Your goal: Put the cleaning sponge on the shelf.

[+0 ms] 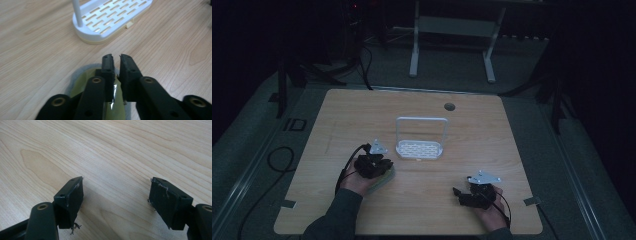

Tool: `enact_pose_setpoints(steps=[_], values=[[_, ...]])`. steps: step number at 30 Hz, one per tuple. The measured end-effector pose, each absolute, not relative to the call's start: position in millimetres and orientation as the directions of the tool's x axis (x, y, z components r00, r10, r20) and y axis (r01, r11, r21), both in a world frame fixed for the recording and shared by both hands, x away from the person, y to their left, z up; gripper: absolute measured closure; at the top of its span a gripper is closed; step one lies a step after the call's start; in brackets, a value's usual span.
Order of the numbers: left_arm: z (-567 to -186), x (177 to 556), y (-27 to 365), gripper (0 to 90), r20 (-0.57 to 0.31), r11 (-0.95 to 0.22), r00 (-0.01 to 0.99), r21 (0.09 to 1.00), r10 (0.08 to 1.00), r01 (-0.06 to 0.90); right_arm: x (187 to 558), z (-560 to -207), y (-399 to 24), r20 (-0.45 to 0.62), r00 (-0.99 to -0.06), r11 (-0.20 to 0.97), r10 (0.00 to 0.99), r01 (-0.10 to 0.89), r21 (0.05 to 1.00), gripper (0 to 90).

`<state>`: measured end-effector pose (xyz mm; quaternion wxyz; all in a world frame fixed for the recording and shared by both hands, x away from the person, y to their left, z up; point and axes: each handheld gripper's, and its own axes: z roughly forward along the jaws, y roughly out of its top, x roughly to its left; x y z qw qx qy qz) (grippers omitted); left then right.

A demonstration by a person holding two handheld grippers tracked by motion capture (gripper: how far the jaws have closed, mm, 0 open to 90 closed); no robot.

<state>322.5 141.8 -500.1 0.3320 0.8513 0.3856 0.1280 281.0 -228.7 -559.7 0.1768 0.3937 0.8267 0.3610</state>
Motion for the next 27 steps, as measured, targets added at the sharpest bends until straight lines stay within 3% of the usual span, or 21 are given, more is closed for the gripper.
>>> enact_pose_setpoints(steps=[7,27], values=[[-490,321,156,71.7,-0.040,-0.472,0.652,0.656,0.757,0.589,281,-560,-229,-0.009,-0.629,0.431,0.778,0.522,0.736,27.1],[-481,326,175,66.4,-0.084,-0.513,0.658,0.556,0.748,0.654,281,-560,-229,-0.010,-0.629,0.431,0.778,0.521,0.737,27.1]])
